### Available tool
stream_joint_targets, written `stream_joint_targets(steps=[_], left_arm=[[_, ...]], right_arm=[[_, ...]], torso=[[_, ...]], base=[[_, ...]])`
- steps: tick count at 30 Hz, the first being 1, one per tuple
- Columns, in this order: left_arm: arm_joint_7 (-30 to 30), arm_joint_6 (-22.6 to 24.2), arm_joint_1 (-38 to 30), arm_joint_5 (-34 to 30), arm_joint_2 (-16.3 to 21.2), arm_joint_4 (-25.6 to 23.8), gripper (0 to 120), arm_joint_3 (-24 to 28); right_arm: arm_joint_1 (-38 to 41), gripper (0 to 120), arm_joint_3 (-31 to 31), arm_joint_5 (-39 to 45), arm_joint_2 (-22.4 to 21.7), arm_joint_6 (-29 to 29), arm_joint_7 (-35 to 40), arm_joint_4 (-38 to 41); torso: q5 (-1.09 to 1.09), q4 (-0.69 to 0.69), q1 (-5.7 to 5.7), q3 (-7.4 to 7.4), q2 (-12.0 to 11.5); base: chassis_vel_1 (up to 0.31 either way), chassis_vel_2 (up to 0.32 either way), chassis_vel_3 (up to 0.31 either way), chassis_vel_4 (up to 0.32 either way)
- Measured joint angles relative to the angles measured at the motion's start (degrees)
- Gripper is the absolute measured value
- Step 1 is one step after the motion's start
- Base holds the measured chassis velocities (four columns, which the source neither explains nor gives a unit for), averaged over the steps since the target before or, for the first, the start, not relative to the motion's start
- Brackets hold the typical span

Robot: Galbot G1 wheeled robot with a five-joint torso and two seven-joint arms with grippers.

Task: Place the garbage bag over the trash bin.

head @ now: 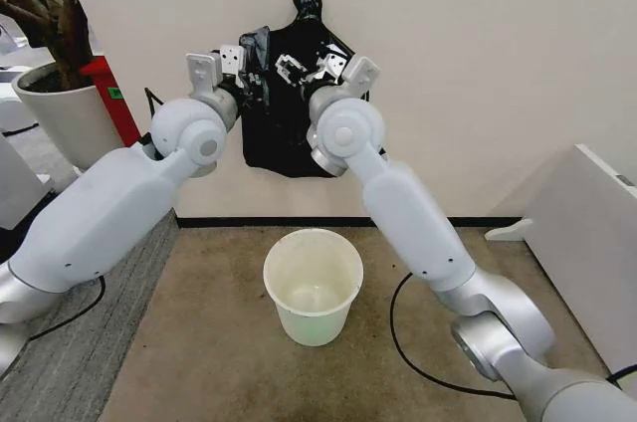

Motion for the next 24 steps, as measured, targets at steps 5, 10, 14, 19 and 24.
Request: stream_joint_targets(steps=[5, 10, 14, 19, 24], left_arm=[[0.2, 0.0, 0.4, 0.0, 0.3, -0.4, 0, -0.3], [0.3, 0.0, 0.5, -0.1, 0.4, -0.6, 0, -0.5], [0.3, 0.0, 0.5, -0.1, 0.2, -0.6, 0, -0.5], [0.2, 0.0, 0.3, -0.2, 0.1, -0.6, 0, -0.3], [0.2, 0.0, 0.4, -0.2, 0.1, -0.7, 0, -0.3]], right_arm=[[0.4, 83, 0.0, -1.2, 0.5, -0.1, 0.0, -2.0], [1.0, 83, 0.5, -1.6, 1.2, -0.2, 0.0, -4.7], [1.1, 82, 0.9, -1.6, 1.3, -0.2, 0.4, -5.8], [1.4, 81, 0.9, -1.5, 1.1, -0.5, 1.8, -6.2], [2.4, 80, 0.3, -1.2, 0.9, -1.5, 3.3, -6.0]], torso=[[0.0, 0.0, 0.0, 0.0, 0.0], [0.01, -0.01, 0.0, 0.0, 0.0], [0.0, 0.0, 0.0, 0.0, 0.0], [0.01, -0.01, 0.0, 0.0, 0.0], [0.01, 0.0, 0.0, 0.0, 0.0]], base=[[0.0, 0.0, 0.0, 0.0], [0.0, 0.0, 0.0, 0.0], [0.0, 0.0, 0.0, 0.0], [0.0, 0.0, 0.0, 0.0], [0.0, 0.0, 0.0, 0.0]])
